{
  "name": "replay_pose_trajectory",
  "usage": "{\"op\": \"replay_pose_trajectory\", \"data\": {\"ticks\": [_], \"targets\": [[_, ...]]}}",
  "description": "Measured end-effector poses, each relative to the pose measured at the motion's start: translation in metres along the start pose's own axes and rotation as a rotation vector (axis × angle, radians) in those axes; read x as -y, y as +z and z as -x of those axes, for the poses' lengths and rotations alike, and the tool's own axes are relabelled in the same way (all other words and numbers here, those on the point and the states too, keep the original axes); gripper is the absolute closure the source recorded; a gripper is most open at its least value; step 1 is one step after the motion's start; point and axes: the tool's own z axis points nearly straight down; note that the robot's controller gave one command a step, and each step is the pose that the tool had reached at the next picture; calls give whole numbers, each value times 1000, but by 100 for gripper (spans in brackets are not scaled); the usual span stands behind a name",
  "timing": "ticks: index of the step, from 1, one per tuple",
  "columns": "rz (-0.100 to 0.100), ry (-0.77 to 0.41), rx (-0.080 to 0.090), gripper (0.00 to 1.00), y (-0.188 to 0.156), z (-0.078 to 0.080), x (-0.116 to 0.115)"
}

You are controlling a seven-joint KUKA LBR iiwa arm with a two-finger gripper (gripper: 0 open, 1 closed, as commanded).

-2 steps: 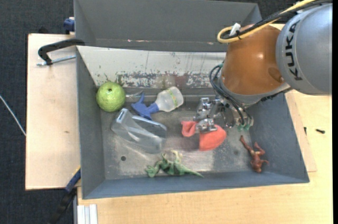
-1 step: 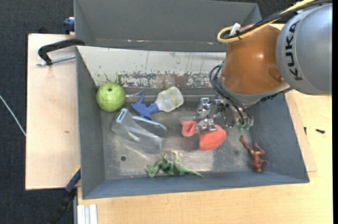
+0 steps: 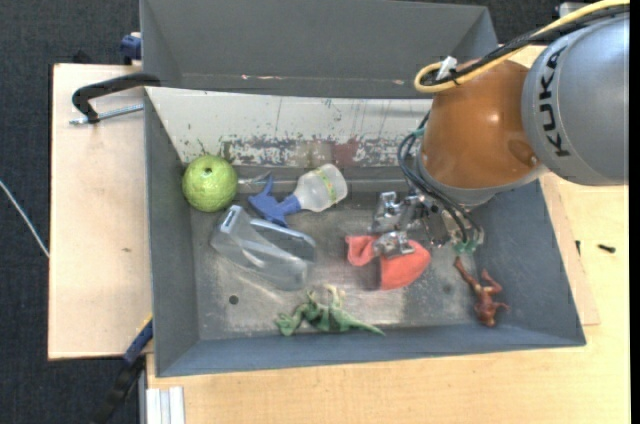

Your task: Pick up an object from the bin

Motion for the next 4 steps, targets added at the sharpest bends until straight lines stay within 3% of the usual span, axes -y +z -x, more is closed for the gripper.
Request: {"op": "replay_pose_trajectory", "data": {"ticks": [1, 2, 3, 4], "targets": [[0, 27, -10, 100, 39, -26, 42], [-1, 124, -16, 100, 42, -29, 50], [0, -124, -5, 100, -36, -4, 29], [0, -124, -5, 100, -36, -4, 29]]}}
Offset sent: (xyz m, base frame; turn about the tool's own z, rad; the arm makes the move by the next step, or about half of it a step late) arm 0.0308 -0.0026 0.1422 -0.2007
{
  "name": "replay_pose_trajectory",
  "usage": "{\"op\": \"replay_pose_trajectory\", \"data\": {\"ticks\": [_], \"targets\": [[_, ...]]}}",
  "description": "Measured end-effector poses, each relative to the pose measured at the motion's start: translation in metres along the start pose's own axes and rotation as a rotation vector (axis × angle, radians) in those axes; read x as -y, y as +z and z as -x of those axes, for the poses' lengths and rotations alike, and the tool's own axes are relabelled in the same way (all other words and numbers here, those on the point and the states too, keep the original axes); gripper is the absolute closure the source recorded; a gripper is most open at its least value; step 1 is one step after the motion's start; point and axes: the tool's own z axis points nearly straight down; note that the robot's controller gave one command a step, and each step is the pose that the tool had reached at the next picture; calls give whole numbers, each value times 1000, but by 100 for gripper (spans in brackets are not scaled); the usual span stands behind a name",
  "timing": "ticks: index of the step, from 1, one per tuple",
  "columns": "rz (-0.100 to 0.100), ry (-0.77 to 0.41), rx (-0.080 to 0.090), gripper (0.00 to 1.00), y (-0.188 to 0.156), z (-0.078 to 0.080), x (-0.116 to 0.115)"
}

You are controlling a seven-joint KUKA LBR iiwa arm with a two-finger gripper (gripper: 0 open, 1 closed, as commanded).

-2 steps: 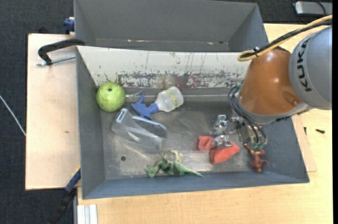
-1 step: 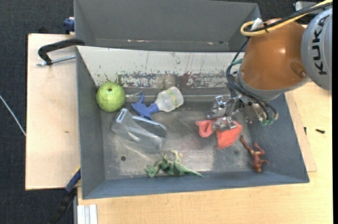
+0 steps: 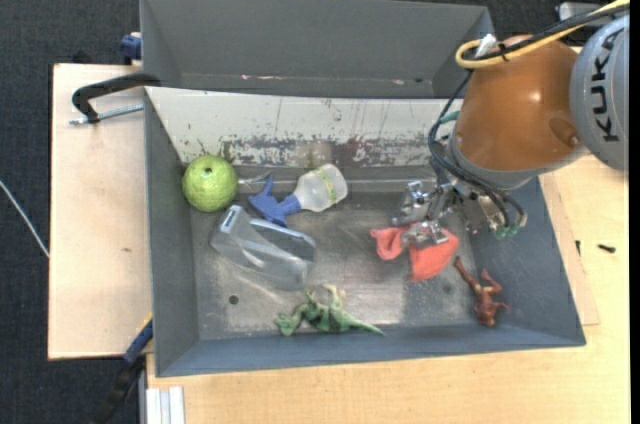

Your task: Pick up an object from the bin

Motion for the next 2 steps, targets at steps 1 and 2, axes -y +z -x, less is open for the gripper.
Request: {"op": "replay_pose_trajectory", "data": {"ticks": [1, 2], "targets": [[-1, 53, 4, 100, 52, -10, 16], [1, 218, -4, 100, 85, 0, 38]]}}
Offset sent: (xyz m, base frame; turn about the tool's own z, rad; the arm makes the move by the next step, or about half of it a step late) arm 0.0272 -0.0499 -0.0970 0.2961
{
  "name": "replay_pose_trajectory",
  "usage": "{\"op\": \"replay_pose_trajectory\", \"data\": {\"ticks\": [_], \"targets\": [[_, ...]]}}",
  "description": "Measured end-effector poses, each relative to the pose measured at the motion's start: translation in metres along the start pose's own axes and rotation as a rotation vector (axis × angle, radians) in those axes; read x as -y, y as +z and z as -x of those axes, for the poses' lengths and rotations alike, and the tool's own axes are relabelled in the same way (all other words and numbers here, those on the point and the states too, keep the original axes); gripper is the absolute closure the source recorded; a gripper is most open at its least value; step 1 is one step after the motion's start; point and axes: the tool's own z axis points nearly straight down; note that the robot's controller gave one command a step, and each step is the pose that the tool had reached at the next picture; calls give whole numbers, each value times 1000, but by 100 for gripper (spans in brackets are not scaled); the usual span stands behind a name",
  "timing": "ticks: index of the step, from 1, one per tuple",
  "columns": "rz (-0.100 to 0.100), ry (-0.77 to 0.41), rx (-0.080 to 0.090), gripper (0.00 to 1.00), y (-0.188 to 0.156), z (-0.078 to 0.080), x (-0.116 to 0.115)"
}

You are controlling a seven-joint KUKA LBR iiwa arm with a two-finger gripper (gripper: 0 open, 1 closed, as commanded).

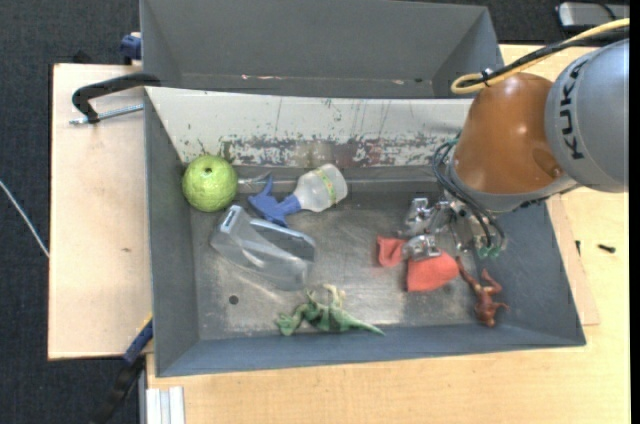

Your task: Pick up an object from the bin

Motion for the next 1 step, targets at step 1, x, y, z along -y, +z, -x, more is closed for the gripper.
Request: {"op": "replay_pose_trajectory", "data": {"ticks": [1], "targets": [[-2, -155, 4, 100, -128, -16, 4]]}}
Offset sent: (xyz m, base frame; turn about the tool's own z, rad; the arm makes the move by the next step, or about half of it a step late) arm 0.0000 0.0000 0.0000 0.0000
